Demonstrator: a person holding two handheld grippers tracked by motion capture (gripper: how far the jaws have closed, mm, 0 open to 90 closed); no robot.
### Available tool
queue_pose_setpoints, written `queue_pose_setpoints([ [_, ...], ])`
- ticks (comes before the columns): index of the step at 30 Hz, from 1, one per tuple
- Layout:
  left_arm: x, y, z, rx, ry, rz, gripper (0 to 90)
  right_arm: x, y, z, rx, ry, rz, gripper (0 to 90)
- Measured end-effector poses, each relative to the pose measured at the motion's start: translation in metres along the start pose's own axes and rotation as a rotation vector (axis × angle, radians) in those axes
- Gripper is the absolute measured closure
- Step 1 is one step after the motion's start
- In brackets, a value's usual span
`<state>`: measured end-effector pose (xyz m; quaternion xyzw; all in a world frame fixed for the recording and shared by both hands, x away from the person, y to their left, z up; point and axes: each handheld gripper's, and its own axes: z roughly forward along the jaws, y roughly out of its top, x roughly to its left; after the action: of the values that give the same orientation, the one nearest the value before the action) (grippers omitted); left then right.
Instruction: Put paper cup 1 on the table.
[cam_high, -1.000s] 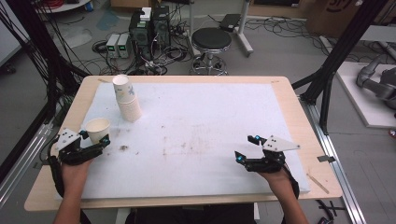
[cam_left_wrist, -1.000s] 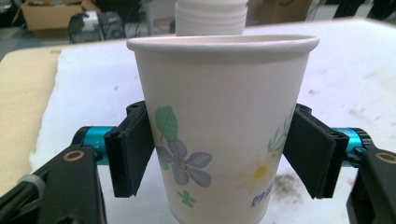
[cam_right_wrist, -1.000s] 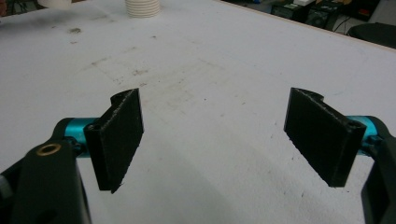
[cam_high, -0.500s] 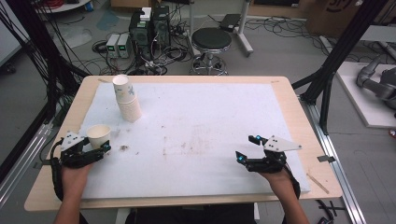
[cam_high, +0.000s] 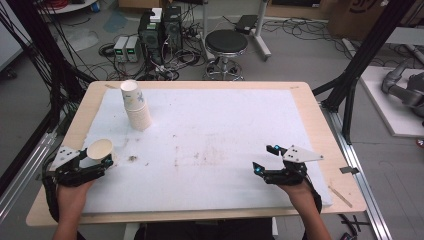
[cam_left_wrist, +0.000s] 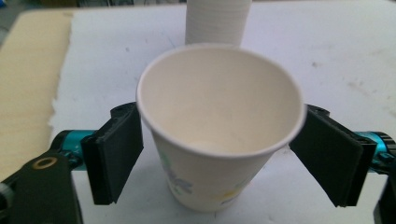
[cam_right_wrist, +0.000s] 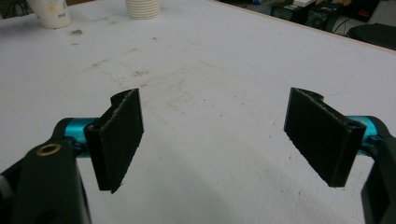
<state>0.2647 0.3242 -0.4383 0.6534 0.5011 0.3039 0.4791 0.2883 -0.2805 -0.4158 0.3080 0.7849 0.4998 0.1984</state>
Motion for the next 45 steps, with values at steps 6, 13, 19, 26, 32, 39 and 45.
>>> queue_pose_setpoints([
  [6,-0.007,0.014,-0.011,-0.125,0.012,0.013,16.2,0.001,0.0,0.0,0.001,0.004,0.004,20.3],
  [13,-0.025,0.028,-0.009,-0.247,-0.152,0.003,16.2,-0.001,0.0,-0.001,0.008,-0.006,0.009,20.3],
  [19,-0.043,0.032,0.015,-0.227,-0.305,-0.014,15.2,-0.004,0.0,-0.003,0.023,-0.055,0.003,20.3],
  [26,-0.065,0.033,0.031,-0.221,-0.396,0.027,16.2,-0.006,-0.001,-0.006,0.033,-0.079,0.011,20.3],
  [32,-0.068,0.027,0.035,-0.201,-0.379,0.059,16.2,-0.007,-0.003,-0.008,0.032,-0.089,0.014,20.3],
  [39,-0.068,0.024,0.037,-0.182,-0.368,0.066,16.2,-0.009,-0.005,-0.01,0.031,-0.09,0.027,20.3],
  [45,-0.068,0.024,0.038,-0.179,-0.369,0.071,16.2,-0.009,-0.005,-0.012,0.025,-0.081,0.027,20.3],
])
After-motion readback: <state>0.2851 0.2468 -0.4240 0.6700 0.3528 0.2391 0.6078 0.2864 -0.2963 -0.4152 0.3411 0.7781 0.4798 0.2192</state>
